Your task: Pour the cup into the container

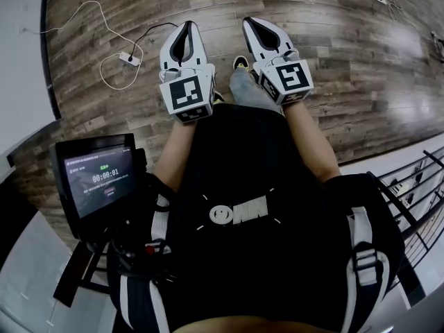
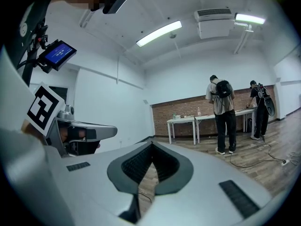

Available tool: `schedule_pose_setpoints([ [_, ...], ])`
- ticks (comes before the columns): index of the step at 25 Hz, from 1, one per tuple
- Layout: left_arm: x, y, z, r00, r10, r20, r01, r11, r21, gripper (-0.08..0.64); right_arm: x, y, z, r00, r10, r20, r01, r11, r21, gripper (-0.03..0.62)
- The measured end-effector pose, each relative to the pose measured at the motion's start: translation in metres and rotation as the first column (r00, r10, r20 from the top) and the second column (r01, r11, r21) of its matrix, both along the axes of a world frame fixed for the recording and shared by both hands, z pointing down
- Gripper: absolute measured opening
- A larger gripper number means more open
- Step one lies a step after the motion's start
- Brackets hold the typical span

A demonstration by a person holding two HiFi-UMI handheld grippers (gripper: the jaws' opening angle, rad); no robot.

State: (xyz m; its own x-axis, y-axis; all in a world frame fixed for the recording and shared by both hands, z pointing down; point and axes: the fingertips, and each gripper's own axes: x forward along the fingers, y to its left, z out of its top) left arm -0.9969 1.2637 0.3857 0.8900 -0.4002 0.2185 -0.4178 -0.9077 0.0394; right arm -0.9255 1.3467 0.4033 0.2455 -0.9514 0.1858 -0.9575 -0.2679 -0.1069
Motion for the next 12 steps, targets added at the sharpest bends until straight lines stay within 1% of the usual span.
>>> schedule_pose_setpoints([
  [3, 0.058, -0.019, 0.008, 1.0, 0.002, 0.028, -0.002, 1.0, 0.005, -0.006, 0.058, -0.017, 0.012, 0.999, 0.013, 0.03, -0.013, 1.0, -0.005, 0.005],
  [4, 0.069, -0.023, 0.008, 0.999, 0.0, 0.032, -0.001, 1.0, 0.006, -0.006, 0.069, -0.02, 0.012, 0.999, 0.007, 0.031, -0.007, 1.0, 0.0, 0.005],
  [6, 0.077, -0.026, 0.003, 1.0, -0.007, 0.028, 0.007, 1.0, 0.008, -0.006, 0.076, -0.024, 0.008, 1.0, -0.017, 0.015, 0.017, 1.0, 0.023, 0.005],
  [9, 0.076, -0.028, -0.005, 1.0, -0.017, 0.016, 0.016, 1.0, 0.01, -0.006, 0.076, -0.026, -0.005, 0.999, -0.037, -0.021, 0.038, 0.998, 0.043, 0.005],
  [12, 0.08, -0.033, -0.007, 0.999, -0.025, 0.02, 0.025, 0.999, 0.021, -0.006, 0.083, -0.033, -0.011, 0.999, -0.035, -0.039, 0.036, 0.999, 0.035, 0.005],
])
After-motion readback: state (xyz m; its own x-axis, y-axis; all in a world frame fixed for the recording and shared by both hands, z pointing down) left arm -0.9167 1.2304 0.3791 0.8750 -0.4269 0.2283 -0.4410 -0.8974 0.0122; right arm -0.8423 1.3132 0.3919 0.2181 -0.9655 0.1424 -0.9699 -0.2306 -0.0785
